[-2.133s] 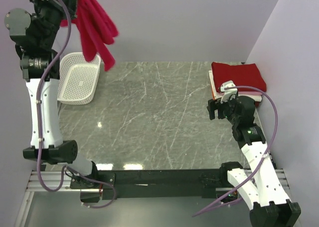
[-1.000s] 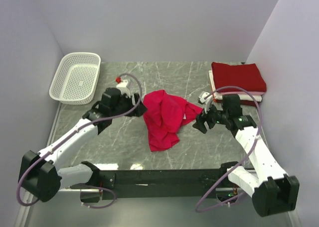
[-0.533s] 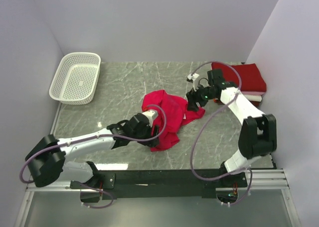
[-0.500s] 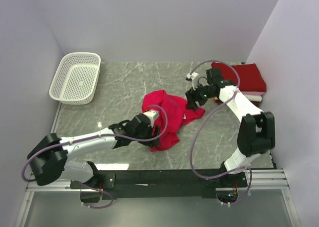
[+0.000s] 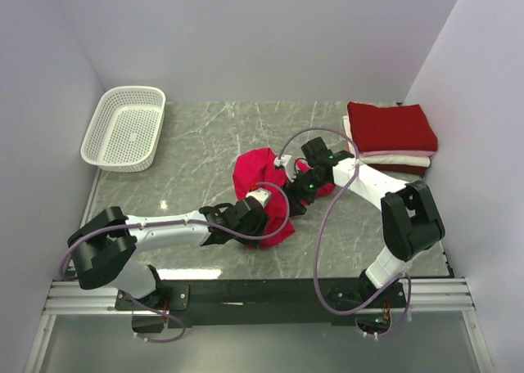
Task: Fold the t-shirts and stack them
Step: Flatten the tshirt out
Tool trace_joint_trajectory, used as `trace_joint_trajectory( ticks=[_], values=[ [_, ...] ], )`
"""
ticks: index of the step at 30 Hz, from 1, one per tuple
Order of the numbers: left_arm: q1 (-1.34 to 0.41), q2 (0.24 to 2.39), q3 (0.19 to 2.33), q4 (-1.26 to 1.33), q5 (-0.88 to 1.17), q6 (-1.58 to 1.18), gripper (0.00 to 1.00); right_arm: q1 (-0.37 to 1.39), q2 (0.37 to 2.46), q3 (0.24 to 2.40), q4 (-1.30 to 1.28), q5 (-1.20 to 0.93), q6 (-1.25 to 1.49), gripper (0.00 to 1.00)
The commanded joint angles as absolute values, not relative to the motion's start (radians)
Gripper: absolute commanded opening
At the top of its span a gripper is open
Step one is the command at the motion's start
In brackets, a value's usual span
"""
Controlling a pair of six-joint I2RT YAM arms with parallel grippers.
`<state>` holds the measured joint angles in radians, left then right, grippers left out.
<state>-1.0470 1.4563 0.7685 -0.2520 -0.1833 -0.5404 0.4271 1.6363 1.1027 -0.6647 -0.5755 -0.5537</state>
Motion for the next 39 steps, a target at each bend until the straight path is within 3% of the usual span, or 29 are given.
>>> trace_joint_trajectory(
  ticks=[1,3,5,7,10,11,12,13,14,22,28,32,39],
  values=[
    [-1.051,1.47,0.772,-0.221,-0.238,-0.554,0.61,0.457,1.615,1.083,-0.539,-0.474,-0.41,0.78],
    [-1.052,1.47,0.772,-0.216,-0.245,-0.56,0.56,0.463,1.641,1.088,-0.502,-0.408,-0.376,0.78],
    [-1.052,1.468,0.77,-0.209,-0.241,-0.564,0.42,0.477,1.67,1.095,-0.482,-0.352,-0.324,0.76],
    [-1.052,1.463,0.769,-0.199,-0.232,-0.568,0.25,0.488,1.692,1.107,-0.485,-0.344,-0.301,0.69],
    [-1.051,1.441,0.75,-0.181,-0.225,-0.565,0.13,0.5,1.71,1.12,-0.482,-0.337,-0.281,0.52],
    [-1.052,1.43,0.741,-0.178,-0.229,-0.565,0.1,0.503,1.706,1.126,-0.48,-0.334,-0.278,0.29],
    [-1.052,1.416,0.736,-0.179,-0.235,-0.568,0.08,0.502,1.7,1.137,-0.488,-0.328,-0.276,0.15],
    [-1.051,1.381,0.732,-0.184,-0.239,-0.568,0.07,0.502,1.694,1.166,-0.515,-0.321,-0.282,0.03],
    [-1.051,1.359,0.727,-0.19,-0.254,-0.566,0.06,0.499,1.662,1.179,-0.529,-0.315,-0.287,0.0],
    [-1.042,1.067,0.828,-0.368,-0.382,-0.468,0.0,0.433,1.421,1.5,-0.794,-0.25,-0.445,0.0],
    [-1.039,0.896,1.104,-0.492,-0.492,-0.269,0.01,0.431,1.197,1.626,-0.818,-0.236,-0.584,0.0],
    [-1.037,0.83,1.358,-0.531,-0.442,-0.169,0.01,0.431,1.043,1.692,-0.752,-0.193,-0.586,0.0],
    [-1.037,0.792,1.632,-0.558,-0.311,-0.084,0.01,0.387,0.96,1.96,-0.795,-0.138,-0.577,0.0]
  ],
)
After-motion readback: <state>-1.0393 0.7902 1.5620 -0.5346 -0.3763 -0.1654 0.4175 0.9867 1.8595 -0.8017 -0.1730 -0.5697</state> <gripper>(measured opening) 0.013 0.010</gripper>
